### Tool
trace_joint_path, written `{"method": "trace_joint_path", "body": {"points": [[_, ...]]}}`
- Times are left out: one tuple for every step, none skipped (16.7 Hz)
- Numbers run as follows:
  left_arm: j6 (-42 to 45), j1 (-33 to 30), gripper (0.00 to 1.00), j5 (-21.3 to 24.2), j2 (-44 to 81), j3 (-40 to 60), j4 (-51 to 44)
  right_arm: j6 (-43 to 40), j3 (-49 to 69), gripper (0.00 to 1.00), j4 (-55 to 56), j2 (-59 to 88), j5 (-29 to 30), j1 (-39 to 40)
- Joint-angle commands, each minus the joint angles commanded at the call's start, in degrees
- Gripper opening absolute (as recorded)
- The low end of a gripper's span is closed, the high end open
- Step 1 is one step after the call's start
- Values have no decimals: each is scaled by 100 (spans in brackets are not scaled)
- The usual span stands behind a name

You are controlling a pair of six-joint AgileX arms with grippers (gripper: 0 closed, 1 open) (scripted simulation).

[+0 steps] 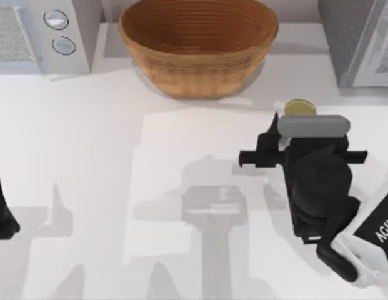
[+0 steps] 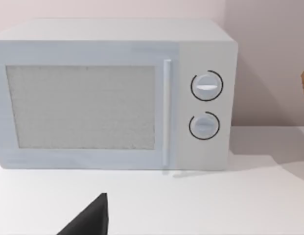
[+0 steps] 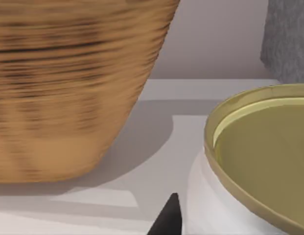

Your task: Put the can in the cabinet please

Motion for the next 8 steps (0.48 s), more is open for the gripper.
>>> {"method": "trace_joint_path", "body": {"points": [[0, 0, 100, 0, 0, 0, 0, 1, 9, 0, -214, -209, -7, 6], [0, 0, 100, 0, 0, 0, 0, 1, 17, 0, -388, -374, -21, 17], [0, 0, 100, 0, 0, 0, 0, 1, 24, 0, -551, -526, -33, 28], [0, 0, 100, 0, 0, 0, 0, 1, 32, 0, -742, -703, -38, 32], [0, 0, 100, 0, 0, 0, 0, 3, 40, 0, -976, -921, -38, 29], [0, 0, 100, 0, 0, 0, 0, 4, 49, 0, -1248, -1176, -37, 27], [0, 0, 100, 0, 0, 0, 0, 6, 59, 0, -1554, -1464, -36, 27], [0, 0, 100, 0, 0, 0, 0, 8, 66, 0, -1857, -1753, -41, 25]]}}
